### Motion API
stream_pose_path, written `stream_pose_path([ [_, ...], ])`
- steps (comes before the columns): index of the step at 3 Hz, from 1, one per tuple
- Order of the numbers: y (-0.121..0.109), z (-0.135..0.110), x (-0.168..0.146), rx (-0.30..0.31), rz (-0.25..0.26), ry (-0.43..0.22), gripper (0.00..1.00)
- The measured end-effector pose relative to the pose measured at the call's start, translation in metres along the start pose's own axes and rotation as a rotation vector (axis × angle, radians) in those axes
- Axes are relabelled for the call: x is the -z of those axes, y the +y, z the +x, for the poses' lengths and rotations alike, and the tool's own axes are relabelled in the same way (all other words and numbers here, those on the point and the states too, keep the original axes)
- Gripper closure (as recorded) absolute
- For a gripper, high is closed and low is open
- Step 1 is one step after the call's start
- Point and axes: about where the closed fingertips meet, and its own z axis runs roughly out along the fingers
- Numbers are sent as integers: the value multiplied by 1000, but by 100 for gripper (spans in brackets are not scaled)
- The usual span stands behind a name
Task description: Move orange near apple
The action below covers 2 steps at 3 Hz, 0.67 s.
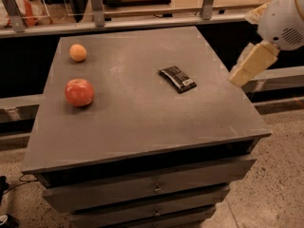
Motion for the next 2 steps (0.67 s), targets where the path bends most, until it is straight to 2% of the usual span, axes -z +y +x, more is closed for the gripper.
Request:
stream_pose_path([
  [1,-32,-25,-28,-54,29,-184,0],
  [2,-56,-54,-56,-97,22,-307,0],
])
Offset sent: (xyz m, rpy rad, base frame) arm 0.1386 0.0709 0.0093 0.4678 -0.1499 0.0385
